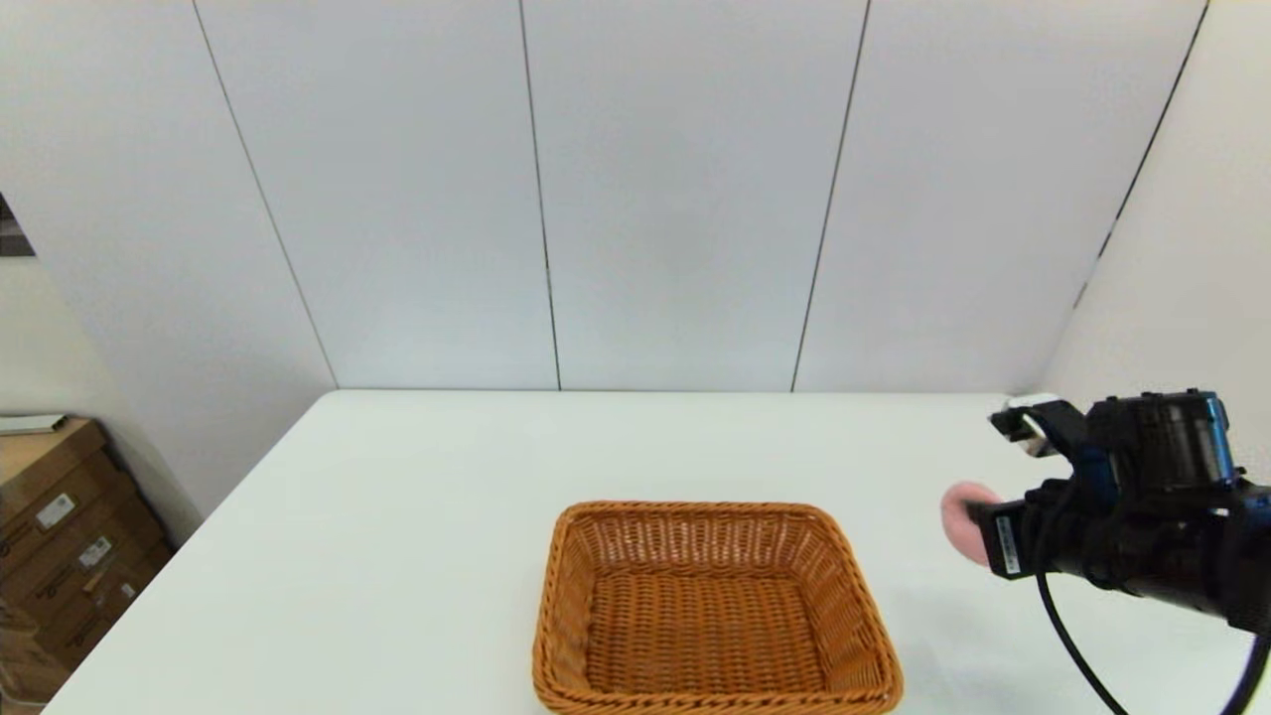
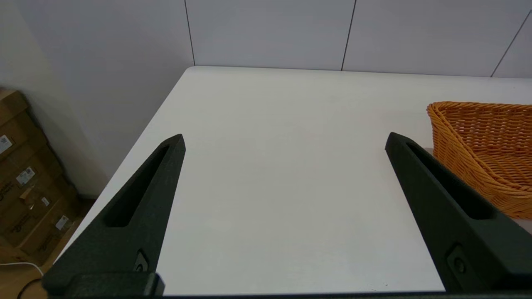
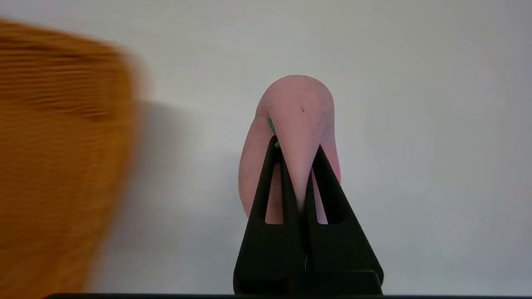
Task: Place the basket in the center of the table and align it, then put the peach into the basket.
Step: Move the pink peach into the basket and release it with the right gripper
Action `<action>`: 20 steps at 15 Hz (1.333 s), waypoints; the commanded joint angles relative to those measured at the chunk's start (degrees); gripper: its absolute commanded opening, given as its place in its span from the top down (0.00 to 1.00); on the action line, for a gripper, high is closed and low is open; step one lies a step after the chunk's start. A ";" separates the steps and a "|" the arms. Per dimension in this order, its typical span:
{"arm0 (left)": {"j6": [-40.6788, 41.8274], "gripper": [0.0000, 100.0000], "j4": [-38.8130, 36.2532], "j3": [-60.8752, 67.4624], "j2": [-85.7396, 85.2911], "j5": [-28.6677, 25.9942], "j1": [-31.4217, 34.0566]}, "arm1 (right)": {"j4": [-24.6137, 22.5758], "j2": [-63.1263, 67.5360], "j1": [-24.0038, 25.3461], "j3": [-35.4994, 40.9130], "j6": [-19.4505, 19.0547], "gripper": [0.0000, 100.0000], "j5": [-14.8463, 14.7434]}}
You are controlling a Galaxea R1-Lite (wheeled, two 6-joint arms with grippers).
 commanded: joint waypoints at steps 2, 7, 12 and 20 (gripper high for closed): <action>-0.15 0.00 -0.02 0.00 -0.01 0.02 0.00 | 21.62 -18.36 27.75 -10.45 7.41 1.00 -1.88; 0.29 0.00 -0.02 -0.09 -0.01 0.11 0.00 | 22.50 -13.44 32.94 -10.89 8.20 1.00 -1.79; -0.15 0.00 -0.02 0.00 -0.01 0.11 0.09 | 20.92 -3.25 35.40 -11.33 8.20 1.00 -1.97; -0.32 0.00 -0.02 0.00 -0.01 0.11 0.09 | 11.87 9.76 35.58 -16.07 8.91 1.00 -1.71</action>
